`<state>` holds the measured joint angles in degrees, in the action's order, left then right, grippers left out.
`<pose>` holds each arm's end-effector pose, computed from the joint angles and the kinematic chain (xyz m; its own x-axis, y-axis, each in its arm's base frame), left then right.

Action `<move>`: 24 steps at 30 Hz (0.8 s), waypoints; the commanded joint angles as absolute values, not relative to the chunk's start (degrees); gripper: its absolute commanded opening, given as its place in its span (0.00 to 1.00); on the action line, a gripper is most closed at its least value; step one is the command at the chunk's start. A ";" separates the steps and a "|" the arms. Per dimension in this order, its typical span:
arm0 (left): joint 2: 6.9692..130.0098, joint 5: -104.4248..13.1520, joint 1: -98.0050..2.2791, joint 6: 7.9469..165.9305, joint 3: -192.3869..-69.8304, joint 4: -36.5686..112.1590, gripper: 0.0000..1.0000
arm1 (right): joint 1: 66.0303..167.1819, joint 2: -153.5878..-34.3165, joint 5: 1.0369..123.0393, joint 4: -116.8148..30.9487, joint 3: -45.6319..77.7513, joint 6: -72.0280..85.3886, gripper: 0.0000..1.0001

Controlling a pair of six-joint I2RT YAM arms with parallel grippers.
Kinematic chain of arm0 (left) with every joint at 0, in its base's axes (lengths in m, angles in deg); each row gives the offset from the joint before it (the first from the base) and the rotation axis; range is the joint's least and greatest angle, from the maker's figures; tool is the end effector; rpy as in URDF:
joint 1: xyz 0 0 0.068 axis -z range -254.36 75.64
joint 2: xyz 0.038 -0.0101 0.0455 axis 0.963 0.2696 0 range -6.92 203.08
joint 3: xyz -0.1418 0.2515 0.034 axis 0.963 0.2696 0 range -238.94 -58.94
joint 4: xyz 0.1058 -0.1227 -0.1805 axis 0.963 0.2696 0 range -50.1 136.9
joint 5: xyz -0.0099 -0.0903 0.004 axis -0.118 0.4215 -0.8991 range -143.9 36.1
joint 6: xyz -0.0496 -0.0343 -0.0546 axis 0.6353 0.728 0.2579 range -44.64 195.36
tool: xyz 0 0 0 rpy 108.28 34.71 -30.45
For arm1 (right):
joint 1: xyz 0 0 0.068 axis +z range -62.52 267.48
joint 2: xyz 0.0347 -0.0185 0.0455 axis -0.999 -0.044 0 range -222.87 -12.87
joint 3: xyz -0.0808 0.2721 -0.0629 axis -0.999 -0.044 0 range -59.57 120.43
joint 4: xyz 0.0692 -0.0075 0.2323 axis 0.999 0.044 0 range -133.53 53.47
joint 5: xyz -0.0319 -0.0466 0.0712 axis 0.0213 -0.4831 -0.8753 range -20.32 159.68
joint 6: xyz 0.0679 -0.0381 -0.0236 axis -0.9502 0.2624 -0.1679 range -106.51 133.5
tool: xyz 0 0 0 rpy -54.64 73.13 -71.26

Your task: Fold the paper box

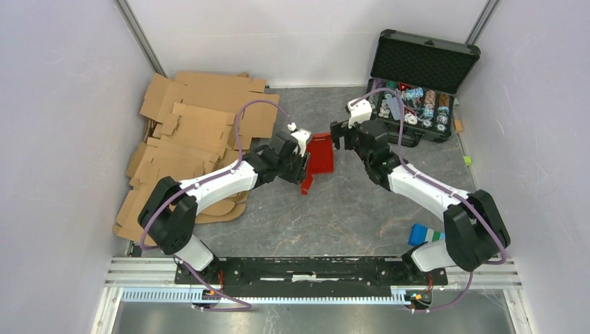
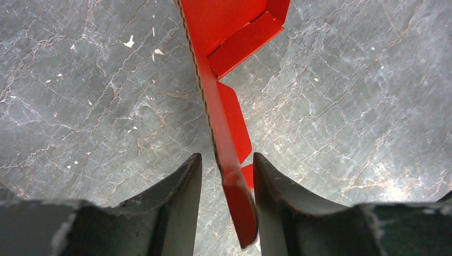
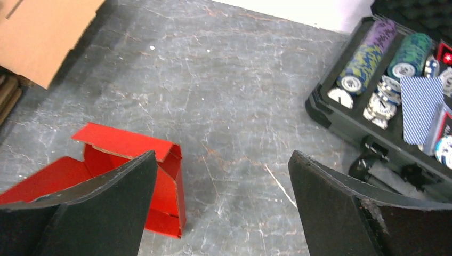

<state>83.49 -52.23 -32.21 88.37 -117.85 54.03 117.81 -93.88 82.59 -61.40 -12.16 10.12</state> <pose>0.2552 -0.2337 0.2264 -0.6708 0.3037 -0.6766 0.5489 0.8168 -0.1777 0.2959 0.1548 0.2795 -0.2515 -0.0806 -0.9645 -0.2923 0.9563 -0.0037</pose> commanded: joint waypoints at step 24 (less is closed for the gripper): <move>61.06 -50.08 -32.97 106.36 -105.69 55.95 0.70 | 108.91 -137.80 64.68 -44.51 40.04 8.02 0.83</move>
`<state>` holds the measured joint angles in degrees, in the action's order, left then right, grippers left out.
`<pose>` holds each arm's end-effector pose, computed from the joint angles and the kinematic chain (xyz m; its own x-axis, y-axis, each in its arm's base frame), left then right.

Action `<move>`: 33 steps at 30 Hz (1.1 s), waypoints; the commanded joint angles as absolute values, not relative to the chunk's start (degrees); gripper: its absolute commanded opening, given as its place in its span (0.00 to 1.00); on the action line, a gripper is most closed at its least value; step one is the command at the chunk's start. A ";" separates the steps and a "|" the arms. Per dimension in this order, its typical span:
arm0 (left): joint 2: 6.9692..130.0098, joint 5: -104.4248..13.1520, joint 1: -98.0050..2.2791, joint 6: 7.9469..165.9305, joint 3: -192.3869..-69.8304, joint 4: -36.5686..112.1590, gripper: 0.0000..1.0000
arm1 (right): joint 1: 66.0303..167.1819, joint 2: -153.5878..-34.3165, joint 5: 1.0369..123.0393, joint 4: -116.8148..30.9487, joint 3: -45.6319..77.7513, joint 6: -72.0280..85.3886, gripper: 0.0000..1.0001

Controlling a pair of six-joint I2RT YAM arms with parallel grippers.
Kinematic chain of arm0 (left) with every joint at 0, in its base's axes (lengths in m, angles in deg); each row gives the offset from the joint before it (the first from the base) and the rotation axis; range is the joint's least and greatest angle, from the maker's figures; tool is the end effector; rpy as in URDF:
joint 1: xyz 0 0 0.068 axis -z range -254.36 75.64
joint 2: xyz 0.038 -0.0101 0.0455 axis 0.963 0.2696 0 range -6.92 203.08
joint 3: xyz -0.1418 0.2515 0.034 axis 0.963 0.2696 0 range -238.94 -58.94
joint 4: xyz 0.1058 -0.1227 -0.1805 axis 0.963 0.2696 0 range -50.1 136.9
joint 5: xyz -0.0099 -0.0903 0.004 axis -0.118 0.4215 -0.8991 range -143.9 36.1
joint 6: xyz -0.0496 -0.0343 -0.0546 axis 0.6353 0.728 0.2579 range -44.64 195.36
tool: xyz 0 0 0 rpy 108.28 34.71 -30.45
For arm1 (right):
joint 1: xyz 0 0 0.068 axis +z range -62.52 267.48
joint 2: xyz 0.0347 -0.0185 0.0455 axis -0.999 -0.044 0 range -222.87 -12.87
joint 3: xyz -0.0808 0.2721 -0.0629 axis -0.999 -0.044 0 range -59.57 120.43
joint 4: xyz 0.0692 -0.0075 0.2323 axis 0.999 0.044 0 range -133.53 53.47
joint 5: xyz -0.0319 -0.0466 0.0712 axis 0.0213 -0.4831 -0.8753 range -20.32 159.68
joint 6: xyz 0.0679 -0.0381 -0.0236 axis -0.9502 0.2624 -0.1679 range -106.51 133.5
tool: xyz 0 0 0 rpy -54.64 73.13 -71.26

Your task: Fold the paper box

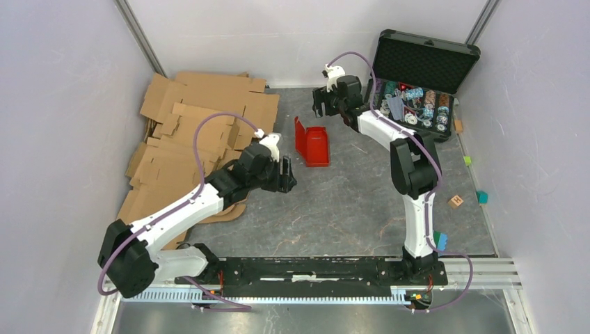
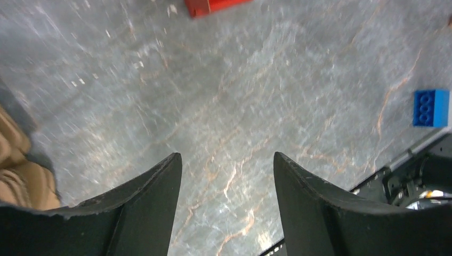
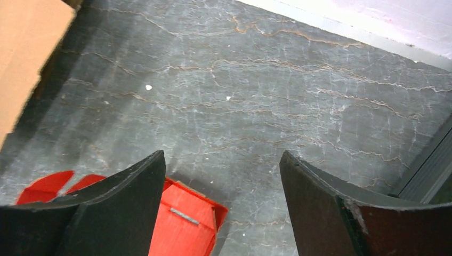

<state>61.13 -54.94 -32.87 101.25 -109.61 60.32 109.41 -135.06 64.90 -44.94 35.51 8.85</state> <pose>0.1964 -0.1719 0.2770 -0.6976 0.0341 -0.7157 0.3857 0.8597 -0.3350 0.4875 0.2026 0.2411 -0.4366 -0.0888 -0.8953 -0.4078 0.9065 0.1090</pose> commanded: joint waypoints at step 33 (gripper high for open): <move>67.13 -52.65 -34.50 108.16 -96.16 43.91 0.62 | 115.19 -106.51 63.39 -59.58 -17.18 4.70 0.43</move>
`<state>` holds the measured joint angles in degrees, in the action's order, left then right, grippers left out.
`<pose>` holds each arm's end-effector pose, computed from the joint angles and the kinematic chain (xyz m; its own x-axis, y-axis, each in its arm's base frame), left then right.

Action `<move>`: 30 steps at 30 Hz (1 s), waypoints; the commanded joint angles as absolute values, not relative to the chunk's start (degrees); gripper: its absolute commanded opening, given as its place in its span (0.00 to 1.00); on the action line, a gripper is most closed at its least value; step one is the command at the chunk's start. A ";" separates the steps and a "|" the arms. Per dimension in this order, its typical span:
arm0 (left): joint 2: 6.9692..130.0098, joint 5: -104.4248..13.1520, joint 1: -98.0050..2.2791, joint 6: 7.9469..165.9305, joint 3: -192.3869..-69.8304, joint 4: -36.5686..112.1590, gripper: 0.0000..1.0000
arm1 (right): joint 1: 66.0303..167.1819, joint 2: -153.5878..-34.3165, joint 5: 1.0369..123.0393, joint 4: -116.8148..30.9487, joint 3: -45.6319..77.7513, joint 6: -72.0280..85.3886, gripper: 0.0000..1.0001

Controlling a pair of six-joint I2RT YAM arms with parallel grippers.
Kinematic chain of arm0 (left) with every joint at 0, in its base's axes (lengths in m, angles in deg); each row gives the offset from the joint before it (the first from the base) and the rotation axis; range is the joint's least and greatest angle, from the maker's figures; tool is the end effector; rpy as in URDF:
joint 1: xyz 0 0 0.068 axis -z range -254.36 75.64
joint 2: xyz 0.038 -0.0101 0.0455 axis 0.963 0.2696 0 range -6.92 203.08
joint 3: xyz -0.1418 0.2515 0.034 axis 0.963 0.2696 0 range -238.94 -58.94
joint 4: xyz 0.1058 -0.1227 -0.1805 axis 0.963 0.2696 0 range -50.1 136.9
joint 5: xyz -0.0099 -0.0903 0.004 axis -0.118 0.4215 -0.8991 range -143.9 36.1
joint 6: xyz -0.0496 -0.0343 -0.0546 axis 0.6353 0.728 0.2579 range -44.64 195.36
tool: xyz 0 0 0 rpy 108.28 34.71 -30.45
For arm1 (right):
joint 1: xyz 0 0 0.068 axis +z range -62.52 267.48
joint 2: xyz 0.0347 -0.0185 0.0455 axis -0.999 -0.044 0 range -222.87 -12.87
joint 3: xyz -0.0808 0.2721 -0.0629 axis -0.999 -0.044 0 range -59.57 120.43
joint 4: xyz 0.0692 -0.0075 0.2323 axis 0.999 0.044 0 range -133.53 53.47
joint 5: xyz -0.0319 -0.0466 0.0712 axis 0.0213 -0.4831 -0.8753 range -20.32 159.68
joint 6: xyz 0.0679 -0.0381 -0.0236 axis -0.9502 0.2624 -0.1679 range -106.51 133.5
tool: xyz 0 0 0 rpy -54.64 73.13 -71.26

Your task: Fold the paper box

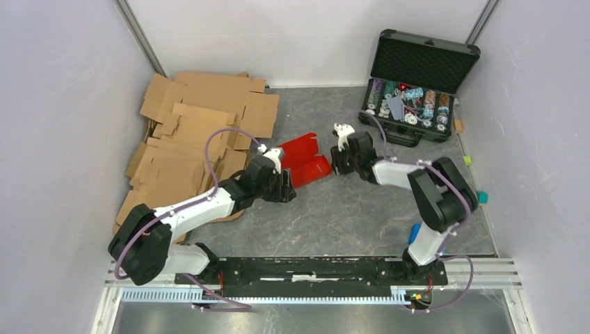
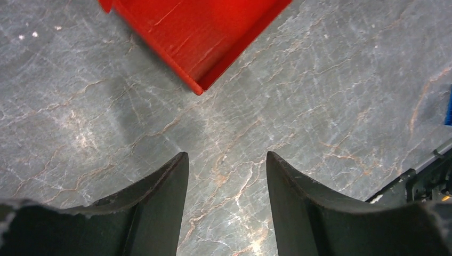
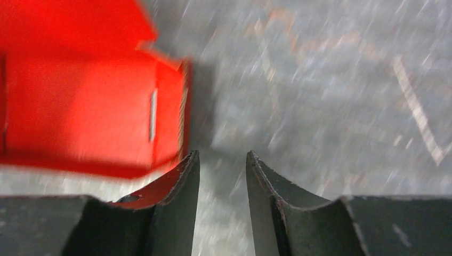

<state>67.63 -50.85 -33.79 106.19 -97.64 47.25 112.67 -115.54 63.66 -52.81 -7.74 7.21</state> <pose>0.2006 -0.1767 0.2039 -0.7945 0.0065 -0.6073 0.3164 0.8579 -0.4048 0.3391 0.1677 0.1572 -0.6507 -0.1857 -0.7362 -0.4256 0.8922 0.1511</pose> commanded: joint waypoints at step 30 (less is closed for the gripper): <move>93.68 -68.22 -38.50 105.98 -120.94 63.19 0.35 | 115.78 -92.01 75.04 -72.65 -35.05 -1.60 0.50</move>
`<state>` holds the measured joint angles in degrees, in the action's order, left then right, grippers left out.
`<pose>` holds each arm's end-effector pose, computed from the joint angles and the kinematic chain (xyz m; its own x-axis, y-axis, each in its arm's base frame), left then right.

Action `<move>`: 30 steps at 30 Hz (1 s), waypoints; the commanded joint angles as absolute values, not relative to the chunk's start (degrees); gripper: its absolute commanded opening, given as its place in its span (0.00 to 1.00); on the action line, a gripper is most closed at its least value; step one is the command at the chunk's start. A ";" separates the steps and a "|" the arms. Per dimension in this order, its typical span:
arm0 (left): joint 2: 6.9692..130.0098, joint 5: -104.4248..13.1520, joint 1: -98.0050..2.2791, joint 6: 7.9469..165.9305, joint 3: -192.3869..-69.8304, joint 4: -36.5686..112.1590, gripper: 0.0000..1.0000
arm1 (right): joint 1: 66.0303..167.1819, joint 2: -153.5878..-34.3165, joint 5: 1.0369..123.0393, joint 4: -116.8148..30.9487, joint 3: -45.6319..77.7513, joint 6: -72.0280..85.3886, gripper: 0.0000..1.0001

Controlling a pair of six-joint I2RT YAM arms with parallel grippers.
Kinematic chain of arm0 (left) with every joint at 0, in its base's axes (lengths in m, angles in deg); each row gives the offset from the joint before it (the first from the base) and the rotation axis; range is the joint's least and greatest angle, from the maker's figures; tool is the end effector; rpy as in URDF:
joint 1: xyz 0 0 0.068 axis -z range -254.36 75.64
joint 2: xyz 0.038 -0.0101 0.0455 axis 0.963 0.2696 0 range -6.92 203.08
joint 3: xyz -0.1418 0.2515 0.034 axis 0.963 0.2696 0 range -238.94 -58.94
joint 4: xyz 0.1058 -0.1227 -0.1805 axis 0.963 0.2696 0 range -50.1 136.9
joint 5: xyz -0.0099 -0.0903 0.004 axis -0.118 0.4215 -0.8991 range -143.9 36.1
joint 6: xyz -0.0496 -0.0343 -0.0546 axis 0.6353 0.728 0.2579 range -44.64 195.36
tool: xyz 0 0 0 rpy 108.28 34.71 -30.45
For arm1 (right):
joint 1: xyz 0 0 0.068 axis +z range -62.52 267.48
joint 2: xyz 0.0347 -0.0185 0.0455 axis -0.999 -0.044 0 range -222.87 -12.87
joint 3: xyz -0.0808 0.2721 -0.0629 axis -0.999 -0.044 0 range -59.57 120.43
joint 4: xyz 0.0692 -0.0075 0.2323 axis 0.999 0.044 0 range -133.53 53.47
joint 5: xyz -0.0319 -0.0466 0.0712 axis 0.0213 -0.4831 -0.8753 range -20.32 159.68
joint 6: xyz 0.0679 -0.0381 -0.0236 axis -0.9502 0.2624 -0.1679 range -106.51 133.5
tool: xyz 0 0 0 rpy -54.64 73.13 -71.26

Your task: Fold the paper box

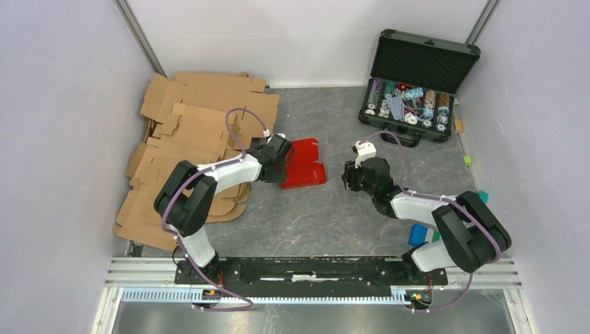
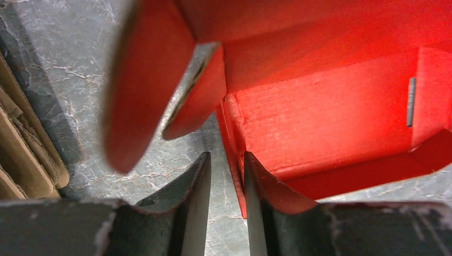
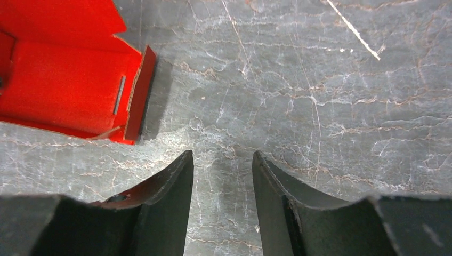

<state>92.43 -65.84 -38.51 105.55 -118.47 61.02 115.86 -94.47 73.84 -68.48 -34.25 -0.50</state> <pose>0.2893 -0.1910 0.1694 -0.8596 0.0141 -0.5107 0.0685 0.9938 -0.0879 0.2459 0.1270 0.1644 -0.5453 -0.0204 -0.8380 -0.2965 0.9398 0.1700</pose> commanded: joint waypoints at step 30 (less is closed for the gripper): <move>94.62 -80.38 -29.19 99.37 -124.59 73.39 0.36 | 116.97 -88.55 73.54 -76.04 -40.83 -2.26 0.61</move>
